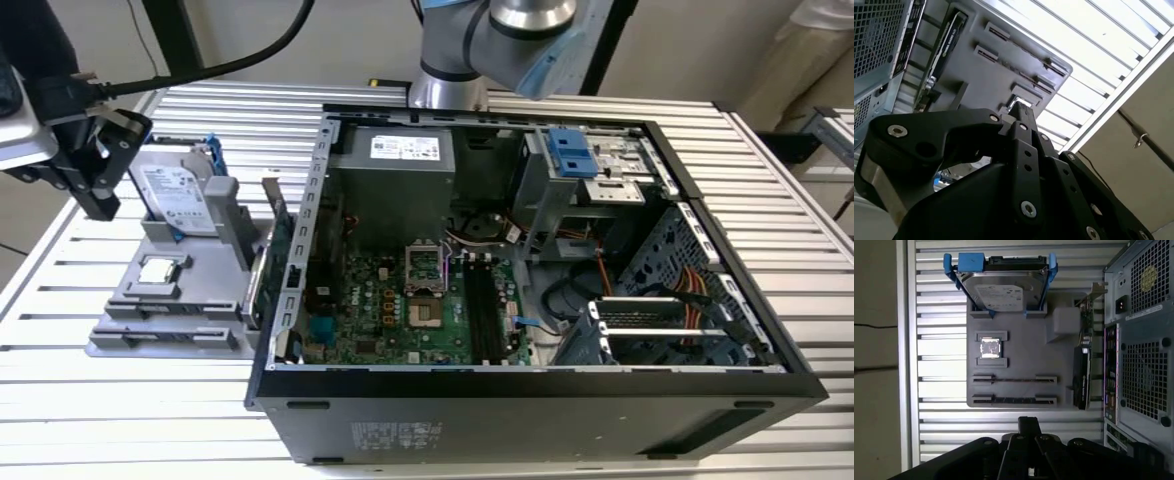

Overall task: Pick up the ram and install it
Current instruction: 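Pick up the ram and move it above insertion slot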

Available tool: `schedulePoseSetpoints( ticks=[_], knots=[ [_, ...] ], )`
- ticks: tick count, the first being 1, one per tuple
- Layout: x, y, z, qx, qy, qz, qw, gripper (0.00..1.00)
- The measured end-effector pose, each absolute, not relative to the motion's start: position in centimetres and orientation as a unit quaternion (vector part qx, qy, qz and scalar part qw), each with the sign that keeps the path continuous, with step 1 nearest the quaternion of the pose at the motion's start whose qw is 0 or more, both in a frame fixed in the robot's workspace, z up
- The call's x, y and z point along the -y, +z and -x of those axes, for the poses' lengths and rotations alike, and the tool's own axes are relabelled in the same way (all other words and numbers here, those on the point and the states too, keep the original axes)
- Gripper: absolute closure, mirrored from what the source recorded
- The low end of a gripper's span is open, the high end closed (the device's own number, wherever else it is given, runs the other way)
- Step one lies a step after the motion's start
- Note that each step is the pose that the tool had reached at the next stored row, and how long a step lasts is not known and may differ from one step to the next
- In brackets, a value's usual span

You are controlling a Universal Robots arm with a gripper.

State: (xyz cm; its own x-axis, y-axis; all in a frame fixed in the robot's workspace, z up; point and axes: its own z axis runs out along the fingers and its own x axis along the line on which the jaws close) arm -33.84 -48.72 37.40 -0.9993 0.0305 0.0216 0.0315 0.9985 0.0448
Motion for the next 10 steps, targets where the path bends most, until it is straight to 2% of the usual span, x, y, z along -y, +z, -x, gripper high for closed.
schedulePoseSetpoints(
  ticks=[10],
  knots=[
    [48.94,37.27,34.16,1.0,-0.023,0.018,0.01,1.0]
  ],
)
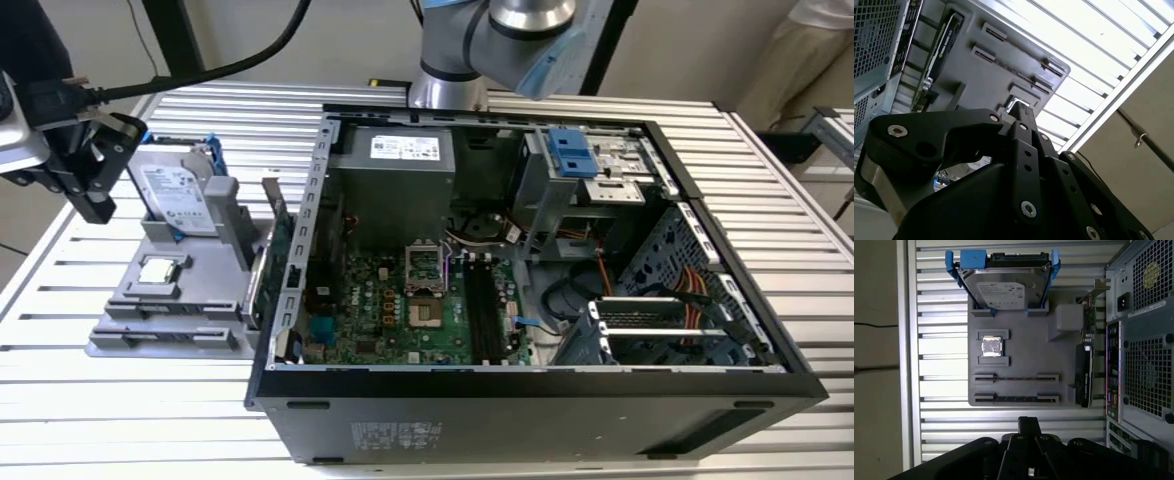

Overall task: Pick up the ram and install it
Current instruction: 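Pick up the ram and move it above insertion slot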

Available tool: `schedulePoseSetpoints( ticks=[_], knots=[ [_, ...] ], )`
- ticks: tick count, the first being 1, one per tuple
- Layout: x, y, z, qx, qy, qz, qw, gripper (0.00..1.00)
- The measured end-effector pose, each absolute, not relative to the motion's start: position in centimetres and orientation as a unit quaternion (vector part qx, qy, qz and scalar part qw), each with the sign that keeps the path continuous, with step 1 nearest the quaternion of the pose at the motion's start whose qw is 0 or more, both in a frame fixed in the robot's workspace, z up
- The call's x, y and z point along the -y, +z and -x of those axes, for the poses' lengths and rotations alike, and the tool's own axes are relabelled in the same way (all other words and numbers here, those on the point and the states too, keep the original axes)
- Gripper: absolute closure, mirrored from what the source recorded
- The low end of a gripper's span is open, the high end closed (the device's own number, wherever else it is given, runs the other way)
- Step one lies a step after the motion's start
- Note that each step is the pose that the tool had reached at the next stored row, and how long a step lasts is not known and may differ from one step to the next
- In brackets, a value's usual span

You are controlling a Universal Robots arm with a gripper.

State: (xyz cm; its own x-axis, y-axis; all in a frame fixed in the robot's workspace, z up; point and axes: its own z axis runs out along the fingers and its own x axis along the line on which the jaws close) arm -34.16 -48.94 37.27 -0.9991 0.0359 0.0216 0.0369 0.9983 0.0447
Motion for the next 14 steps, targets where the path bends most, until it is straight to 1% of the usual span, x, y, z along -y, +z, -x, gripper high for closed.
schedulePoseSetpoints(
  ticks=[14],
  knots=[
    [48.93,37.26,34.16,1.0,-0.023,0.018,0.01,1.0]
  ],
)
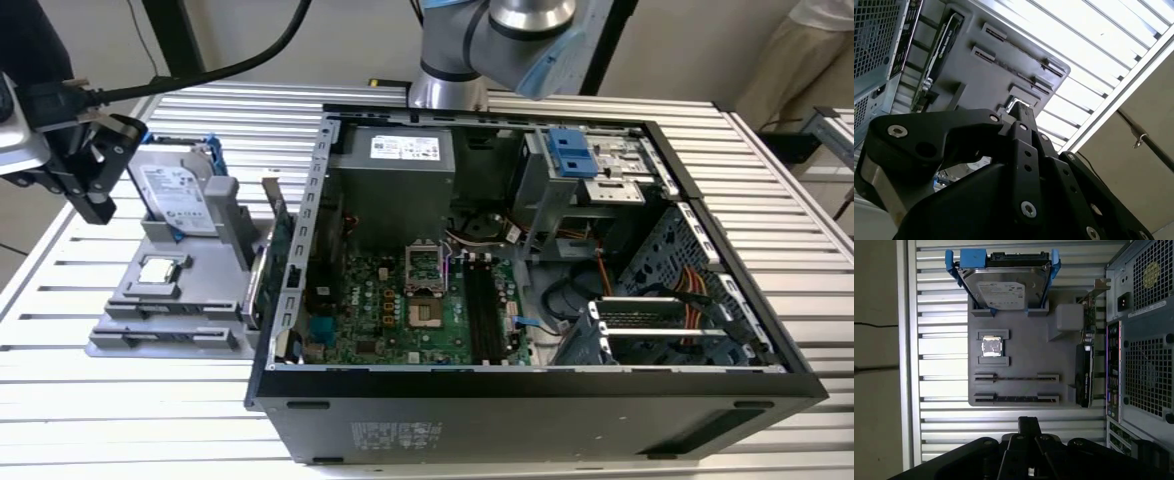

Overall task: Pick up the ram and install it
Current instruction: 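Pick up the ram and move it above insertion slot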

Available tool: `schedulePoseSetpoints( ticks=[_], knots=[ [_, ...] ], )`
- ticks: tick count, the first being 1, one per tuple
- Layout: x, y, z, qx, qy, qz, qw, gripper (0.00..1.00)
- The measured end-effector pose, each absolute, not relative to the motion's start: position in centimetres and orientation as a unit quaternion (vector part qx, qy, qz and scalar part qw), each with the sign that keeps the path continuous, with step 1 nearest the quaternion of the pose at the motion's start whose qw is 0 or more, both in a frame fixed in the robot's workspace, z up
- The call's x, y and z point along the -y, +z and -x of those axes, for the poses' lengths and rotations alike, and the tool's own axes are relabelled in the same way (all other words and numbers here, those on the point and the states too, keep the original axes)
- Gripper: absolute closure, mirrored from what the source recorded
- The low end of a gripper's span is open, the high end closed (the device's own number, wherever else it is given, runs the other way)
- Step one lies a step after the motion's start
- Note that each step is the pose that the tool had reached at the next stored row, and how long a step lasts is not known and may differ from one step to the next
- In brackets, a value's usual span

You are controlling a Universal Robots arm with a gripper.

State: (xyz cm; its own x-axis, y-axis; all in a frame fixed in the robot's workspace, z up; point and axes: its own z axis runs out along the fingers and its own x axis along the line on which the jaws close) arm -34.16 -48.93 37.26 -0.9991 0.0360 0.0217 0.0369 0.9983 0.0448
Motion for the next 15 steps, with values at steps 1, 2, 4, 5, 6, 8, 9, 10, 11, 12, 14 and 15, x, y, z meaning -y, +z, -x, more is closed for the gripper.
schedulePoseSetpoints(
  ticks=[1,2,4,5,6,8,9,10,11,12,14,15],
  knots=[
    [48.94,37.26,34.16,1.0,-0.023,0.018,0.01,1.0],
    [48.93,37.26,34.16,1.0,-0.023,0.018,0.01,1.0],
    [48.94,37.26,34.16,1.0,-0.023,0.018,0.01,1.0],
    [48.93,37.25,34.16,1.0,-0.023,0.018,0.01,1.0],
    [48.94,37.25,34.16,1.0,-0.023,0.018,0.01,1.0],
    [48.93,37.25,34.16,1.0,-0.023,0.018,0.01,1.0],
    [48.94,37.25,34.16,1.0,-0.023,0.018,0.01,1.0],
    [48.93,37.24,34.16,1.0,-0.023,0.018,0.01,1.0],
    [48.94,37.24,34.16,1.0,-0.023,0.018,0.01,1.0],
    [48.93,37.24,34.16,1.0,-0.023,0.018,0.01,1.0],
    [48.94,37.24,34.16,1.0,-0.023,0.018,0.01,1.0],
    [48.93,37.24,34.16,1.0,-0.023,0.018,0.01,1.0]
  ],
)
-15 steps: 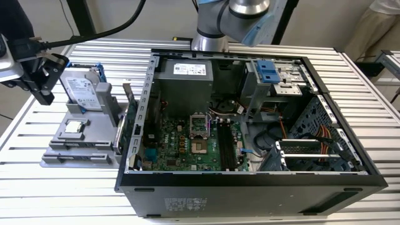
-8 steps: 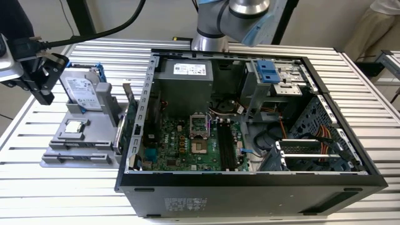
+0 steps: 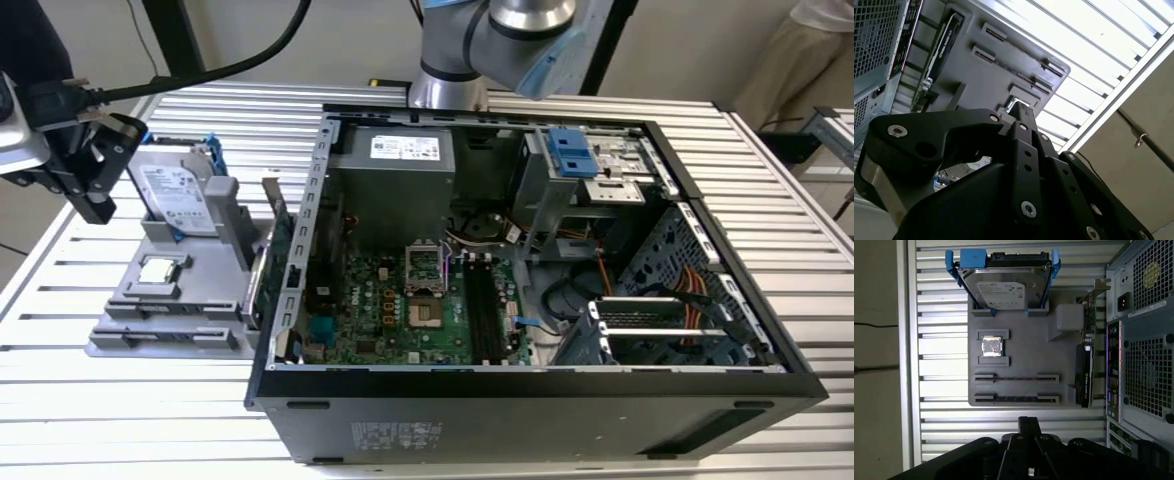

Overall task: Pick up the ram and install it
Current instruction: 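Pick up the ram and move it above insertion slot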

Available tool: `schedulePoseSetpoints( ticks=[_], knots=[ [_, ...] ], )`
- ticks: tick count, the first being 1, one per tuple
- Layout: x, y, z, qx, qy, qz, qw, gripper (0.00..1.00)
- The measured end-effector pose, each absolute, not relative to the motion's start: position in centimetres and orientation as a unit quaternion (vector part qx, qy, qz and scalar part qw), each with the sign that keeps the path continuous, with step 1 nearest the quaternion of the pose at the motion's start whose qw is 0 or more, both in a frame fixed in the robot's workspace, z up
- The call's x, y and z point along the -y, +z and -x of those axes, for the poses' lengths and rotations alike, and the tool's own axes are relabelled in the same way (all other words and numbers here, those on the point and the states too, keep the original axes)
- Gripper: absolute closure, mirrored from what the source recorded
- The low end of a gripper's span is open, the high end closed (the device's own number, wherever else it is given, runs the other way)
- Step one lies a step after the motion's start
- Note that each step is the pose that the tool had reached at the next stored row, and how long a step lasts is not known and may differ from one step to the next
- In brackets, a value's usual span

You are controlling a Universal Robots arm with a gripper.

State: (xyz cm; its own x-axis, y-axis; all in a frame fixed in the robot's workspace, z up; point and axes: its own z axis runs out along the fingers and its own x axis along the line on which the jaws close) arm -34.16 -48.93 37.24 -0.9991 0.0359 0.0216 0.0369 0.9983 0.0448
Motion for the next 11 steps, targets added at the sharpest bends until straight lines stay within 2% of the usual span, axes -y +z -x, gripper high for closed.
schedulePoseSetpoints(
  ticks=[11],
  knots=[
    [48.94,37.23,34.16,1.0,-0.023,0.01,0.011,1.0]
  ],
)
